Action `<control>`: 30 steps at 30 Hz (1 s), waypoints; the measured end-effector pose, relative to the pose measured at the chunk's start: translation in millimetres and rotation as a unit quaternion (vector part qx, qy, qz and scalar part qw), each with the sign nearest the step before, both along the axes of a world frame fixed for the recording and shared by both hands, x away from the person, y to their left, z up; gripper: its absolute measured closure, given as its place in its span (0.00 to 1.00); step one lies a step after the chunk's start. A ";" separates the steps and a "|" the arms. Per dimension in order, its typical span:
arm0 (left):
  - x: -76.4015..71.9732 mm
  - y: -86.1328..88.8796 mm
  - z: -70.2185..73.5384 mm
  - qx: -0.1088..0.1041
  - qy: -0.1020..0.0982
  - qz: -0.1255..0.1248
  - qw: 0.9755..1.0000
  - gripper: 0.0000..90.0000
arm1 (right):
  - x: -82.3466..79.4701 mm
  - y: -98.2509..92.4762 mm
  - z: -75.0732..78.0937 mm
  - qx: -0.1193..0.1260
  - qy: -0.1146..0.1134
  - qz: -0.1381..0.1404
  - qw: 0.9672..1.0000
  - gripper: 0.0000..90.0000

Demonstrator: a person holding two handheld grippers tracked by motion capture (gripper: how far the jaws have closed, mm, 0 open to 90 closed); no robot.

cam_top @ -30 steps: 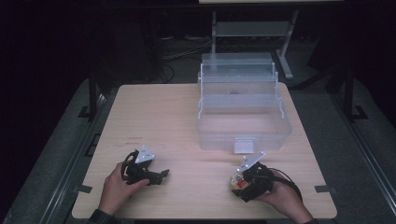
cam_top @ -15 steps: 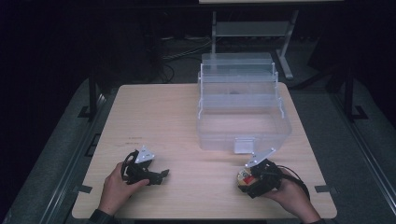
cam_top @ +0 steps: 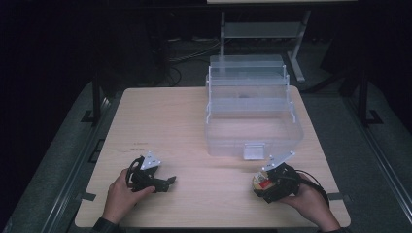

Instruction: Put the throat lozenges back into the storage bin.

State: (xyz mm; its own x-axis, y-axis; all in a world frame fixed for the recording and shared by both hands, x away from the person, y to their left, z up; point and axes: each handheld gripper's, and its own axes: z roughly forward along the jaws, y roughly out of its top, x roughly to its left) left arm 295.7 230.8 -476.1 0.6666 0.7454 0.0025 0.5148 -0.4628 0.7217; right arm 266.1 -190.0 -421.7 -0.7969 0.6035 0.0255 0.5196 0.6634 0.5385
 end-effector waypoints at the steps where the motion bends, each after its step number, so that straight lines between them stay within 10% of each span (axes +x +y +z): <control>1: 0.0 0.0 0.0 0.000 0.000 0.000 1.000 0.12 | 0.0 -1.2 0.6 0.000 0.000 -0.002 1.000 0.22; 30: 0.0 0.0 0.0 0.000 0.000 0.000 1.000 0.12 | 6.3 -41.6 16.1 0.009 -0.009 -0.066 0.998 0.22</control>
